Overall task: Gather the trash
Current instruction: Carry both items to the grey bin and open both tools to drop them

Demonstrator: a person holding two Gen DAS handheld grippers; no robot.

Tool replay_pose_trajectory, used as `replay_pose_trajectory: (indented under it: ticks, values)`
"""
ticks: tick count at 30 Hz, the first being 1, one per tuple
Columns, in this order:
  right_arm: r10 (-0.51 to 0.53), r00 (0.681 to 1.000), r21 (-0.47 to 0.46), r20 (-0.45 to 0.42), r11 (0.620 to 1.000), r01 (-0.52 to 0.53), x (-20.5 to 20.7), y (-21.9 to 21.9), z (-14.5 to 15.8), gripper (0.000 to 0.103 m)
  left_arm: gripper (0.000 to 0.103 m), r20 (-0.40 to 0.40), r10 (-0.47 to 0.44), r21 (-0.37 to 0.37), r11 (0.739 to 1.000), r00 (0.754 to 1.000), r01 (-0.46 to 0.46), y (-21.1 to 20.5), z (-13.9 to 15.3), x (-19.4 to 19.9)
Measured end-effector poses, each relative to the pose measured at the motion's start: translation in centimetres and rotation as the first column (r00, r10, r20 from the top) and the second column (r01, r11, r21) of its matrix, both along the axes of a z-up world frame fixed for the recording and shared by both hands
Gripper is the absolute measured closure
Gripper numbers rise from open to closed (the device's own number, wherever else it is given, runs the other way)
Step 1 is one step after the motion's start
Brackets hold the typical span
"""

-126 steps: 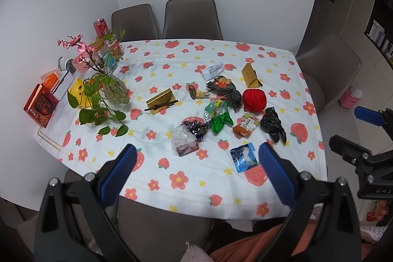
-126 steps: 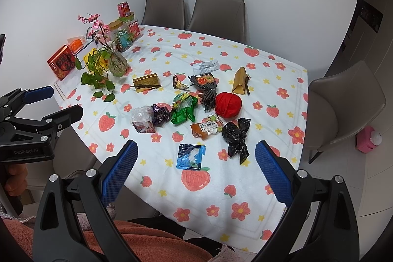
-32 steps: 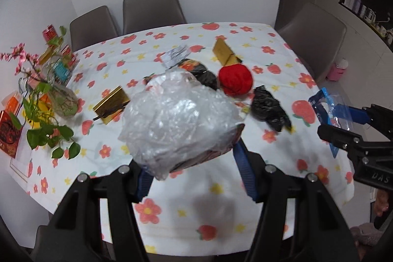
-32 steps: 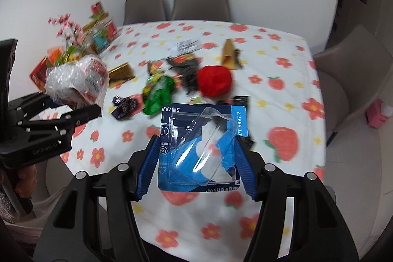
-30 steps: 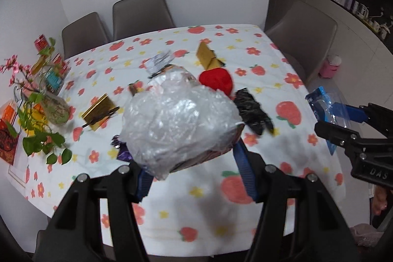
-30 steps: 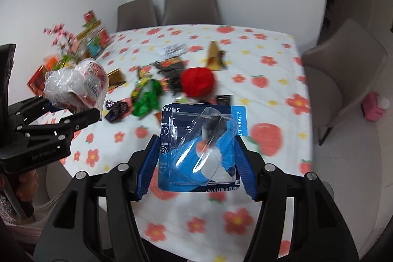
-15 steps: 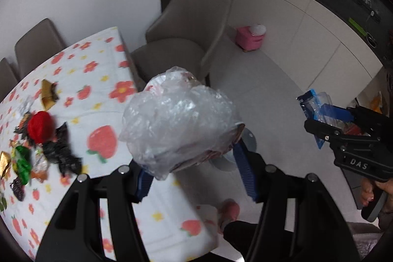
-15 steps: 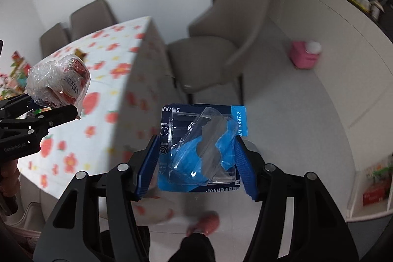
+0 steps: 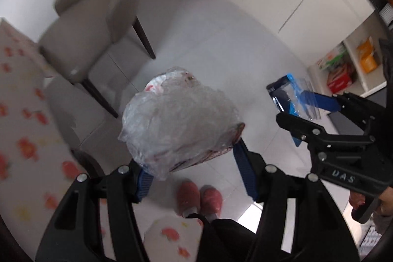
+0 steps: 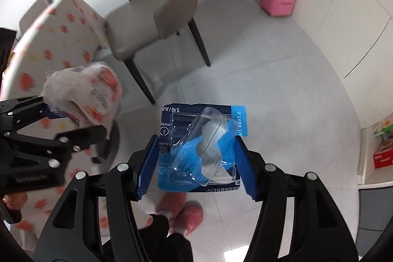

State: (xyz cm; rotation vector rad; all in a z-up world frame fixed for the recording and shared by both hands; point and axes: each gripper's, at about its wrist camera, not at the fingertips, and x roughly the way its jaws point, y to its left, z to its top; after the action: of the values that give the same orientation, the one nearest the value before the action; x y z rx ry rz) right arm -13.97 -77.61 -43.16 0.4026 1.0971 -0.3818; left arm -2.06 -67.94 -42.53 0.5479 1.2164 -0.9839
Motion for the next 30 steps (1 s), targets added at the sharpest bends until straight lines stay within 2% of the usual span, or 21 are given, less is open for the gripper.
replay_pose_trajectory:
  ticks: [2, 9, 11, 14, 16, 20, 25, 27, 30]
  values:
    - [0.002, 1.0, 0.034, 0.01, 0.999, -0.002, 1.2, -1.1, -3.9, 0.045, 0.043, -0.018, -0.013, 0.042, 0.999, 1.0, 0.014, -1.9, -4.8, 1.0]
    - [-0.002, 0.998, 0.107, -0.059, 0.994, 0.008, 3.9, -5.1, -17.9, 0.045, 0.043, -0.078, -0.011, 0.142, 0.99, 0.997, 0.022, -6.0, -17.9, 3.8]
    - [0.011, 0.998, 0.113, -0.069, 0.994, -0.003, 4.6, -5.4, -20.5, 0.044, 0.043, -0.085, -0.012, 0.172, 0.985, 0.996, 0.026, -7.1, -21.1, 4.5]
    - [0.025, 0.997, 0.114, -0.071, 0.993, -0.017, 4.6, -5.8, -23.8, 0.042, 0.042, -0.097, -0.021, 0.193, 0.98, 0.995, 0.04, -7.8, -24.3, 5.2]
    - [0.023, 0.997, 0.108, -0.074, 0.994, -0.014, 4.7, -5.9, -25.1, 0.034, 0.042, -0.102, -0.035, 0.205, 0.977, 0.994, 0.056, -8.3, -25.5, 5.1]
    - [-0.001, 0.996, 0.107, -0.094, 0.994, 0.011, 3.6, -6.1, -26.7, 0.034, 0.041, -0.124, -0.067, 0.228, 0.969, 0.99, 0.095, -8.9, -27.2, 5.0]
    - [-0.024, 0.993, 0.115, -0.114, 0.993, 0.037, 3.7, -6.4, -26.4, 0.034, 0.039, -0.18, -0.084, 0.223, 0.967, 0.98, 0.124, -9.3, -27.7, 5.0]
    - [-0.027, 0.993, 0.103, -0.117, 0.994, 0.039, 3.9, -6.7, -26.1, 0.034, 0.033, -0.168, -0.1, 0.22, 0.966, 0.981, 0.136, -9.5, -27.2, 4.5]
    - [-0.04, 0.991, 0.084, -0.126, 0.995, 0.05, 3.6, -7.1, -24.9, 0.034, 0.032, -0.163, -0.113, 0.228, 0.962, 0.98, 0.149, -9.7, -26.2, 3.9]
